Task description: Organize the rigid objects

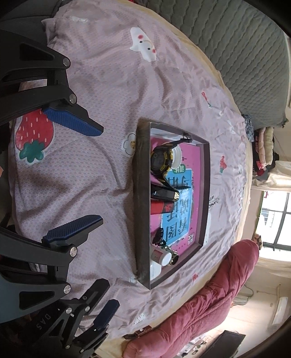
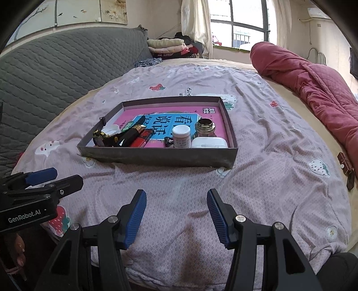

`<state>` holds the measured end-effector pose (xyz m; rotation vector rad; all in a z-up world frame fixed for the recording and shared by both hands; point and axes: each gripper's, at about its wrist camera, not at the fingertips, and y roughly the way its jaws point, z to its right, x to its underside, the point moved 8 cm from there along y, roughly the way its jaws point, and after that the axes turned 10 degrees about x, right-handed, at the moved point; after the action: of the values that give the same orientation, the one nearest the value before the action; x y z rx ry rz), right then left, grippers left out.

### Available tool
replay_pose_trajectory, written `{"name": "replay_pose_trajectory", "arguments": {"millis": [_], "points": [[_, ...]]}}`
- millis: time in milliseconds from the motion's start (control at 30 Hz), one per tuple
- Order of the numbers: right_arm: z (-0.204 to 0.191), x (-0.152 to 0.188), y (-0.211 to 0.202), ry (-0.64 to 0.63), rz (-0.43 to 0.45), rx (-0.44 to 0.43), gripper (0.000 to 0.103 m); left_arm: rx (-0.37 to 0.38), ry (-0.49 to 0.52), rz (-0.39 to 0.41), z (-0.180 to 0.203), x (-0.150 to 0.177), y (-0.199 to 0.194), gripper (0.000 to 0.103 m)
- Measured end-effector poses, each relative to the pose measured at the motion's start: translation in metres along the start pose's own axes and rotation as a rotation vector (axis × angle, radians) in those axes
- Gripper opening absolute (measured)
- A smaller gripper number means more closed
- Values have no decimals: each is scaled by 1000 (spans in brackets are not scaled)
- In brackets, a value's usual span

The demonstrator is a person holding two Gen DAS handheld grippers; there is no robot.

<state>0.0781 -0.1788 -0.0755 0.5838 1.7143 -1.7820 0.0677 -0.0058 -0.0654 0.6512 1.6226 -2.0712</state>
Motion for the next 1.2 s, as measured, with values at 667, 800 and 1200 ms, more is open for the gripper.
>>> {"name": "replay_pose_trajectory", "arguments": {"millis": [667, 800, 1200], "points": [[-1, 5, 11, -15, -22, 6, 56, -6, 12, -17, 2, 3, 10, 74], [-1, 5, 11, -17, -22, 5, 56, -4, 13, -19, 2, 4, 11, 74], [-2, 6, 12, -20, -27, 6, 56, -4, 16, -24, 2, 4, 11, 74]]}}
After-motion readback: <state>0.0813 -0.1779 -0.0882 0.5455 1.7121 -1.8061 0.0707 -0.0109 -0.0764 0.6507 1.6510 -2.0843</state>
